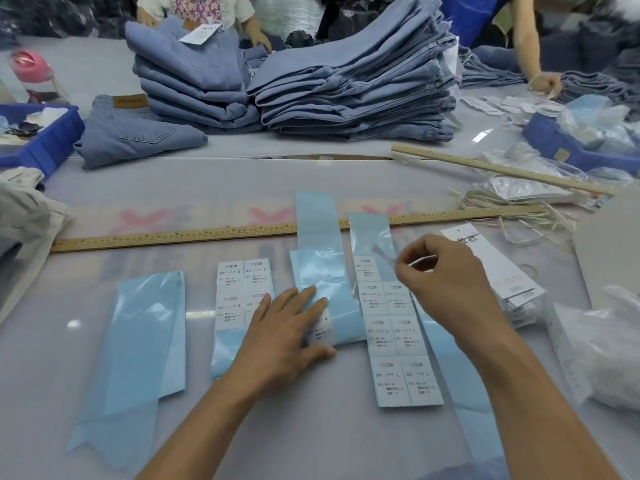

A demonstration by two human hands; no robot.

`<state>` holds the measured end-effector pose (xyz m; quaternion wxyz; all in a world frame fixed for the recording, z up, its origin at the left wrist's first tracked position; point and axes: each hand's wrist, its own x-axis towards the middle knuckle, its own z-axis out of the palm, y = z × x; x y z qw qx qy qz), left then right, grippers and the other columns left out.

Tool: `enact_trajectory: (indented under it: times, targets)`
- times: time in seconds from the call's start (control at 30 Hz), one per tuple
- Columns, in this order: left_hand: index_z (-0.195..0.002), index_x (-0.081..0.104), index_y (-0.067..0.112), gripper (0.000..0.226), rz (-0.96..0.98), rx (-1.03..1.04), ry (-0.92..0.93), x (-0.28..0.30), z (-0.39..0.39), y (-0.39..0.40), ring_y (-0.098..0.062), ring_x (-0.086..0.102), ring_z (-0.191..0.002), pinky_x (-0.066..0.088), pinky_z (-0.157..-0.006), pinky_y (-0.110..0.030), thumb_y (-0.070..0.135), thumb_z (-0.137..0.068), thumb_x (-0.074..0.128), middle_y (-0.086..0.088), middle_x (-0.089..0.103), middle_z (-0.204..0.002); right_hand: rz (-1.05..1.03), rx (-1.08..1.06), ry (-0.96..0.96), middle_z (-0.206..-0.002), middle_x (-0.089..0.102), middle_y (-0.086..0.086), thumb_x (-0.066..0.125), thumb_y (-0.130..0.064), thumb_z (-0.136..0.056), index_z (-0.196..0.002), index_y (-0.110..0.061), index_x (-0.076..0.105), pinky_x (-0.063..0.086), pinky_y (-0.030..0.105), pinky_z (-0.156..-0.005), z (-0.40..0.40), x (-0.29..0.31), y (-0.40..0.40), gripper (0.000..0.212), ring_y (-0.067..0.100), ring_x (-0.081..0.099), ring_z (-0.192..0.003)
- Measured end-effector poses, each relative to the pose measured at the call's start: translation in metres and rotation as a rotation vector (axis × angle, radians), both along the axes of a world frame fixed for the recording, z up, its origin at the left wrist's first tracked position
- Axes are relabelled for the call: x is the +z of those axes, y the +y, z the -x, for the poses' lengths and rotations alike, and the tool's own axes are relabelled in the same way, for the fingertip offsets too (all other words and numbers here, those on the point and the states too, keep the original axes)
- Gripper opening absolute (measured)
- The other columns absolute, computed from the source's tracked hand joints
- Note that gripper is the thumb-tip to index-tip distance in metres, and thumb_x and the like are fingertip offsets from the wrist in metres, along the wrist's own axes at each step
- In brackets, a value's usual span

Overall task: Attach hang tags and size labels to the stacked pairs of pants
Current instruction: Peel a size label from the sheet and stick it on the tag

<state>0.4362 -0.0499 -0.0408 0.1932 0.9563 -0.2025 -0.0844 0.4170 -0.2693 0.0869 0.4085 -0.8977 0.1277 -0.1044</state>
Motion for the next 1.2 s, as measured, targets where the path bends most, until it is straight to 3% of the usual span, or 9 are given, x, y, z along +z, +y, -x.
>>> enact_trajectory:
  times: [0.2, 0.27, 0.37, 0.47, 0.57, 0.7, 0.93, 1.03, 1.2]
  targets:
    - [-0.159, 0.009, 0.045, 0.087, -0.07, -0.133, -0.23, 0.021, 0.011, -0.002, -0.008, -0.019, -0.154, -0.015, -0.124, -0.036, 0.062, -0.091, 0.061, 0.016, -0.013, -0.167, -0.577, -0.339, -0.193, -0.074, 0.068, -0.013, 0.072, -0.011, -0.088, -0.083, -0.022, 0.069, 0.047, 0.022, -0.062, -0.004, -0.008, -0.013, 0.012, 0.002, 0.062, -0.071]
    - [-0.152, 0.045, 0.035, 0.069, 0.105, -0.13, -0.364, 0.028, 0.017, -0.012, -0.016, 0.018, -0.155, 0.016, -0.125, -0.041, 0.05, -0.088, 0.067, 0.007, 0.026, -0.166, -0.733, -0.451, -0.255, -0.081, 0.069, -0.006, 0.071, -0.01, -0.089, -0.085, -0.02, 0.07, 0.05, 0.025, -0.067, -0.005, -0.005, -0.023, 0.011, 0.011, 0.062, -0.078]
    - [-0.121, 0.072, 0.025, 0.035, 0.306, -0.094, -0.453, 0.045, 0.012, -0.059, -0.023, 0.062, -0.12, 0.05, -0.096, -0.039, 0.029, -0.086, 0.077, 0.004, 0.068, -0.129, -0.82, -0.563, -0.351, -0.086, 0.071, -0.001, 0.071, -0.012, -0.091, -0.087, -0.019, 0.07, 0.054, 0.028, -0.07, -0.006, 0.004, -0.039, 0.009, 0.015, 0.064, -0.079]
    - [-0.104, 0.074, 0.028, 0.011, 0.366, -0.111, -0.312, 0.065, -0.003, -0.131, -0.011, 0.064, -0.089, 0.046, -0.073, -0.018, 0.026, -0.094, 0.07, 0.012, 0.073, -0.1, -0.824, -0.639, -0.453, -0.079, 0.069, -0.005, 0.07, -0.011, -0.091, -0.086, -0.018, 0.069, 0.048, 0.014, -0.059, -0.003, 0.009, -0.051, 0.009, 0.002, 0.061, -0.068]
    - [-0.097, 0.07, 0.026, 0.008, 0.411, -0.13, -0.195, 0.069, -0.018, -0.195, -0.015, 0.059, -0.085, 0.052, -0.068, -0.035, 0.028, -0.096, 0.062, 0.008, 0.066, -0.09, -0.784, -0.69, -0.529, -0.075, 0.066, -0.009, 0.068, -0.006, -0.089, -0.081, -0.019, 0.067, 0.044, 0.007, -0.056, -0.001, 0.009, -0.057, 0.015, -0.009, 0.059, -0.062]
    - [-0.106, 0.07, 0.016, 0.019, 0.458, -0.322, -0.219, 0.078, -0.024, -0.245, -0.024, 0.06, -0.085, 0.055, -0.066, -0.045, 0.02, -0.091, 0.058, -0.004, 0.069, -0.096, -0.82, -0.734, -0.522, -0.075, 0.069, -0.01, 0.068, -0.007, -0.09, -0.079, -0.024, 0.066, 0.048, 0.01, -0.061, 0.0, 0.003, -0.068, 0.02, -0.003, 0.064, -0.067]
    - [-0.105, 0.077, 0.021, 0.021, 0.175, -0.494, -0.209, 0.085, -0.052, -0.257, -0.021, 0.062, -0.098, 0.052, -0.076, -0.038, 0.017, -0.09, 0.063, 0.003, 0.072, -0.106, -0.955, -0.858, -0.515, -0.079, 0.07, 0.002, 0.067, -0.003, -0.089, -0.08, -0.018, 0.065, 0.058, 0.028, -0.072, 0.0, -0.003, -0.085, 0.017, 0.017, 0.066, -0.075]
    - [-0.091, 0.078, 0.023, 0.016, 0.211, -0.397, -0.156, 0.095, -0.056, -0.259, -0.019, 0.064, -0.086, 0.053, -0.071, -0.037, 0.019, -0.087, 0.063, 0.007, 0.072, -0.086, -0.98, -0.896, -0.543, -0.08, 0.071, 0.002, 0.066, -0.003, -0.088, -0.08, -0.019, 0.066, 0.056, 0.024, -0.065, 0.001, -0.003, -0.087, 0.018, 0.016, 0.066, -0.073]
    - [-0.083, 0.08, 0.019, 0.008, 0.38, -0.248, -0.086, 0.1, -0.067, -0.262, -0.011, 0.059, -0.072, 0.053, -0.068, -0.036, 0.025, -0.087, 0.077, 0.011, 0.07, -0.076, -0.981, -0.946, -0.584, -0.087, 0.075, 0.003, 0.066, -0.004, -0.088, -0.086, -0.016, 0.068, 0.062, 0.036, -0.08, 0.004, -0.002, -0.09, 0.012, 0.018, 0.072, -0.085]
